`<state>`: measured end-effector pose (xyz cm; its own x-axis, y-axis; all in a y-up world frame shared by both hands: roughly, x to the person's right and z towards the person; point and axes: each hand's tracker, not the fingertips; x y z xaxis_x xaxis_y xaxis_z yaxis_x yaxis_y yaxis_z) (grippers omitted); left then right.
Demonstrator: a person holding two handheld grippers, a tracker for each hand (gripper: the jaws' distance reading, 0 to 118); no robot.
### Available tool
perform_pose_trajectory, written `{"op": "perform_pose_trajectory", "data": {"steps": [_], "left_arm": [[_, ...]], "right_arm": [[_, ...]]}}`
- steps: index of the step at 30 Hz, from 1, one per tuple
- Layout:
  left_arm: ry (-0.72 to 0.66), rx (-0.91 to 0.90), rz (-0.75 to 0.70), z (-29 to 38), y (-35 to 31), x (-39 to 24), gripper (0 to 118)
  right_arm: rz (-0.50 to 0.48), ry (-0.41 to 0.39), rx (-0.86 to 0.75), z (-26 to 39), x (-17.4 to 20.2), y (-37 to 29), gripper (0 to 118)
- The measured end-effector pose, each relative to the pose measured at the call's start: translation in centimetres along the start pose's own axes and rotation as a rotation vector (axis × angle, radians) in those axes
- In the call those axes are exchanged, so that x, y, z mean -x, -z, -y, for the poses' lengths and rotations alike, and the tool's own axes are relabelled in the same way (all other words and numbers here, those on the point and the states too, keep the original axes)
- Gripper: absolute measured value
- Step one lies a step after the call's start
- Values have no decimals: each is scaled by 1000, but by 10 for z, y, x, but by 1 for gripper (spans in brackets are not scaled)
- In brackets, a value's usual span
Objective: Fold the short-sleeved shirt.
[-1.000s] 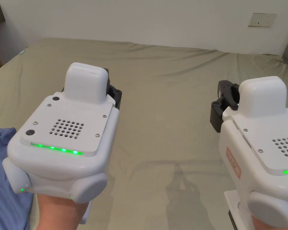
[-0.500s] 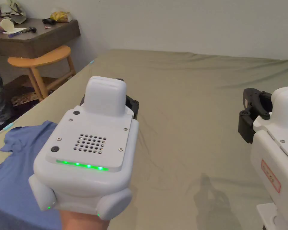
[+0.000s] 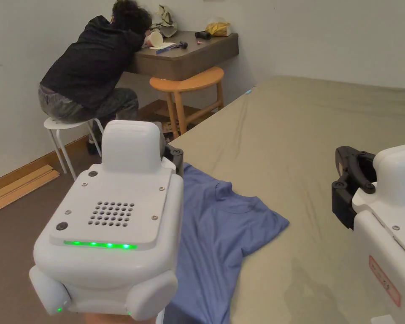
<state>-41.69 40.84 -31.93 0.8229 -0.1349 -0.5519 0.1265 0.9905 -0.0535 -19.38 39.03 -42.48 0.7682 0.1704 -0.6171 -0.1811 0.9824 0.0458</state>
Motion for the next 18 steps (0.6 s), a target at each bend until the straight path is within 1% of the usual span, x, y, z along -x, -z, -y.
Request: {"op": "perform_pose_trajectory", "data": {"steps": [5,11,14,18], "left_arm": [[23,63,-5,21,10,9,0],[56,207,86,54,43,-2,0],[26,304,139,77,73,-10,0],[-4,491,180,125,133,-20,0]], "right_arm": [[-36,-7,13,4,16,10,1],[-21,-26,63,17,12,18,1],[0,-32,89,23,3,23,1],[32,-42,123,30,-11,29,1]]}}
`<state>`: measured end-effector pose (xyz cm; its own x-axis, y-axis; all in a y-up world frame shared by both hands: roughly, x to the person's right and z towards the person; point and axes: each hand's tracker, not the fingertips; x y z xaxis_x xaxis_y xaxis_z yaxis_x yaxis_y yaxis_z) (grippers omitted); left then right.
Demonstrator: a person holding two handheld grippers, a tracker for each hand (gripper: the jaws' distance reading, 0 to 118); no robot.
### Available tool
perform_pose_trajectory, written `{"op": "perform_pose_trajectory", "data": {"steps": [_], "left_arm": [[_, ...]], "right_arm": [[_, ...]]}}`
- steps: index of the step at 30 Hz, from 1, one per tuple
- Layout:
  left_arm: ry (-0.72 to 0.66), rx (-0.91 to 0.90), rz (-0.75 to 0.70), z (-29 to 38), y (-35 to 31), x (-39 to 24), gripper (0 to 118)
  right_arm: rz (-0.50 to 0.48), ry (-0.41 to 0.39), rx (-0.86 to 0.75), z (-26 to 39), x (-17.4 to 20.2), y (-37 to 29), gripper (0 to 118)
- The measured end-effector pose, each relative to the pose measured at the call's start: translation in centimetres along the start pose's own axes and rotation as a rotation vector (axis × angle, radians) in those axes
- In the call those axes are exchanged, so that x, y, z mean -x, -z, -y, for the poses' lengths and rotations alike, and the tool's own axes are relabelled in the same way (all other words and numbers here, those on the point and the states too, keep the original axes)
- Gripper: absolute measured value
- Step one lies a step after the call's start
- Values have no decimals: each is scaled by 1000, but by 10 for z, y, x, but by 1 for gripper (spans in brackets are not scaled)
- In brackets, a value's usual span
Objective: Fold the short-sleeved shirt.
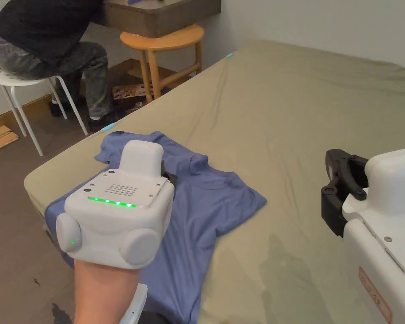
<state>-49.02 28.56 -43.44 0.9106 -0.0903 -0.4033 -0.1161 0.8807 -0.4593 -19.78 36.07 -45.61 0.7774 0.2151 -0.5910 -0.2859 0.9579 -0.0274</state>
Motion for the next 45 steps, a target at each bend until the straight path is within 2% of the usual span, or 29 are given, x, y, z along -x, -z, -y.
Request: {"op": "perform_pose_trajectory", "data": {"steps": [5,9,10,11,12,14,19,21,22,23,25,27,28,30,32,36,42,45], "left_arm": [[-47,275,61,36,114,6,1],[-33,387,34,62,176,4,16],[-43,393,27,65,187,4,38],[-50,415,18,68,197,4,74],[-56,439,26,72,209,5,118],[-68,410,-14,74,212,5,111],[-70,510,-16,75,214,-10,113],[-82,487,-10,81,225,-3,113],[-73,487,-11,80,224,-4,111],[-65,481,-9,80,221,-5,104],[-56,422,65,76,211,-10,63],[34,405,37,72,203,-21,14],[53,390,35,73,203,-23,10],[-8,399,46,79,208,-16,9],[-140,370,88,79,203,-3,9],[-180,202,112,67,165,8,9],[-392,-55,150,16,89,42,9],[-402,-207,171,-18,45,50,9]], "right_arm": [[38,-7,44,8,-17,14,1],[64,-15,82,15,-28,26,1],[71,-16,91,17,-30,28,1],[75,-16,99,20,-32,30,1],[82,-16,109,22,-34,33,1],[98,-22,131,27,-37,38,1],[103,-19,162,36,-43,45,1],[106,-18,170,38,-44,47,1],[107,-18,174,39,-44,48,1],[107,-16,176,39,-45,48,1],[106,-12,178,40,-45,49,1],[105,-9,180,40,-45,49,1],[104,-10,181,41,-45,48,1],[105,-17,182,39,-44,43,1],[108,-20,180,38,-46,36,1],[132,6,171,34,-56,17,1],[194,41,129,24,-73,-14,1],[224,37,103,18,-78,-32,1]]}}
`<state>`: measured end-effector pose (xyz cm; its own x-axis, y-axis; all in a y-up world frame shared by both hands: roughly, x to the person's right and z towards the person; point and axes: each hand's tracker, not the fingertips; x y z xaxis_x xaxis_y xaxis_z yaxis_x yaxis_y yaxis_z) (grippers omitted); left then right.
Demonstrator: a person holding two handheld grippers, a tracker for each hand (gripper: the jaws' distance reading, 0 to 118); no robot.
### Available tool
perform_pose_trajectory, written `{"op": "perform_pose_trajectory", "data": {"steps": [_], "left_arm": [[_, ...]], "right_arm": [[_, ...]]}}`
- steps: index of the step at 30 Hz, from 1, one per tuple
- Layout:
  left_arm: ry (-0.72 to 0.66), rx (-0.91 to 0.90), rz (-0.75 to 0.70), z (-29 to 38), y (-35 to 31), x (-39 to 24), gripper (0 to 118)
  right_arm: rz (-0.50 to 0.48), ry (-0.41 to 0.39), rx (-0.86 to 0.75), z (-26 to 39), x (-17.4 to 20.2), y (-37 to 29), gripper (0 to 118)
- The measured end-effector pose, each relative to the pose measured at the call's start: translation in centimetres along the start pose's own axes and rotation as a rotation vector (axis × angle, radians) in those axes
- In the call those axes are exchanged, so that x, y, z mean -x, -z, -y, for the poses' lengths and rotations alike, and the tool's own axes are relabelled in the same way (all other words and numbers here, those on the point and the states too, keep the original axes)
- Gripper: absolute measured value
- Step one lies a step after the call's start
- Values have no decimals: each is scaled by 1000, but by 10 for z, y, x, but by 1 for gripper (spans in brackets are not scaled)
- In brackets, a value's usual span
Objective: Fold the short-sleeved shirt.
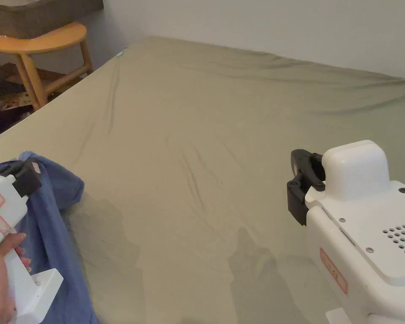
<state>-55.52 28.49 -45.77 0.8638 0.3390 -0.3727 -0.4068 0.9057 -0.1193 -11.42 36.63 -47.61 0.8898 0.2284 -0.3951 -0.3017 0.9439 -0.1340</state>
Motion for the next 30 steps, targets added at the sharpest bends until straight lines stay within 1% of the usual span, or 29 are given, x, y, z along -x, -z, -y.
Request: {"op": "perform_pose_trajectory", "data": {"steps": [4,6,9,12,15,19,23,26,30], "left_arm": [[82,-134,97,-62,-42,-39,9],[102,-170,154,-89,-57,-62,9],[173,-215,235,-117,-68,-101,9],[241,-206,331,-133,-72,-143,9],[295,-167,452,-133,-67,-188,9],[399,-107,584,-108,-62,-253,9],[419,-17,723,-62,-50,-316,9],[448,105,822,-10,-37,-362,9],[551,360,897,100,-19,-416,9]], "right_arm": [[31,16,-36,-5,-14,-22,1],[52,23,-54,-7,-20,-33,1],[84,40,-80,-8,-32,-50,1],[117,57,-93,-6,-45,-66,1],[170,67,-98,-3,-61,-81,1],[244,91,-88,5,-85,-101,1],[318,90,-59,16,-109,-117,1],[367,93,-29,26,-126,-124,1],[415,119,14,43,-151,-127,1]]}}
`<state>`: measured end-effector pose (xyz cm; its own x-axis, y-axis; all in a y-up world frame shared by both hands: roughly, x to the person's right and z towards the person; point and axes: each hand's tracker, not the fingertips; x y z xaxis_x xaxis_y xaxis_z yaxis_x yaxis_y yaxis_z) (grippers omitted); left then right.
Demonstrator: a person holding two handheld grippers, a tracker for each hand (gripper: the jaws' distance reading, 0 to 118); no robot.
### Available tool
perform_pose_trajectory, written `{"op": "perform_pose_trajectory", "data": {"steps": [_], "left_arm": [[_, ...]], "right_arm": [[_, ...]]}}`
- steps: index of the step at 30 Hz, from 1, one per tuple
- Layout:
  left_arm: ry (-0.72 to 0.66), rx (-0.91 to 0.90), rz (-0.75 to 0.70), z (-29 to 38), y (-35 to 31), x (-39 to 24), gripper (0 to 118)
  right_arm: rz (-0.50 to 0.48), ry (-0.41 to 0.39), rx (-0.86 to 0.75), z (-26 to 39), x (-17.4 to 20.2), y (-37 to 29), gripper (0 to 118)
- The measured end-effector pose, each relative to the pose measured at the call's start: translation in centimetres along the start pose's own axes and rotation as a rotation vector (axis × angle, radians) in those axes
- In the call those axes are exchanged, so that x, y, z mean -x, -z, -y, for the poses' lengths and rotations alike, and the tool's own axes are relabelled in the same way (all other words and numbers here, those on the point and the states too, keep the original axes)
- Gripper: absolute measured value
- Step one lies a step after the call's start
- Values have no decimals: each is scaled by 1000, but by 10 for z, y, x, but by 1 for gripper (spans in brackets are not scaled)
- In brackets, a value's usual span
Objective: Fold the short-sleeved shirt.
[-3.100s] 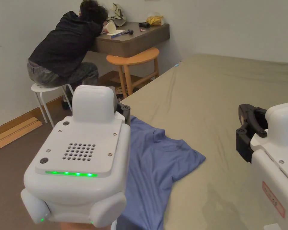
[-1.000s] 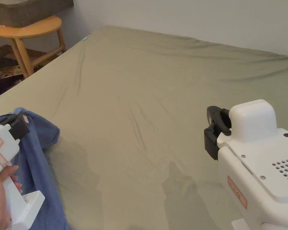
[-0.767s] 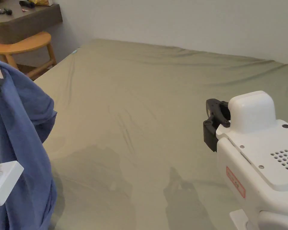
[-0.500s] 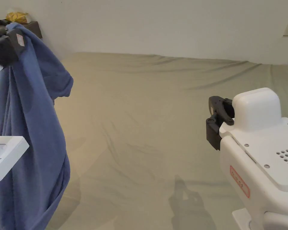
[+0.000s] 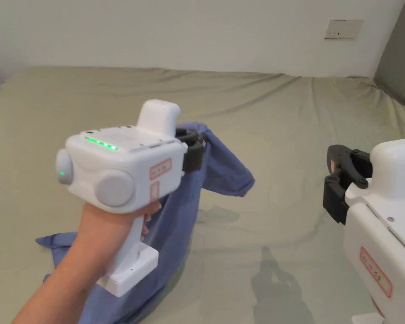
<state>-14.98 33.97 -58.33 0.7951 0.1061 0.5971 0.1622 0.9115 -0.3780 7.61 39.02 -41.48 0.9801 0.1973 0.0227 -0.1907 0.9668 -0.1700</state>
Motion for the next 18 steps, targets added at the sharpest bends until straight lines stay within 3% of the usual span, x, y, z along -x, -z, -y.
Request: {"op": "perform_pose_trajectory", "data": {"steps": [4,9,15,18], "left_arm": [[-14,290,103,98,82,-45,9],[3,522,146,195,114,-91,9],[-29,515,140,200,102,-110,9],[22,506,190,198,97,-115,9]], "right_arm": [[29,20,59,19,-18,16,1],[31,12,133,46,-29,37,1],[19,29,192,67,-28,57,1],[7,31,206,71,-24,62,1]]}}
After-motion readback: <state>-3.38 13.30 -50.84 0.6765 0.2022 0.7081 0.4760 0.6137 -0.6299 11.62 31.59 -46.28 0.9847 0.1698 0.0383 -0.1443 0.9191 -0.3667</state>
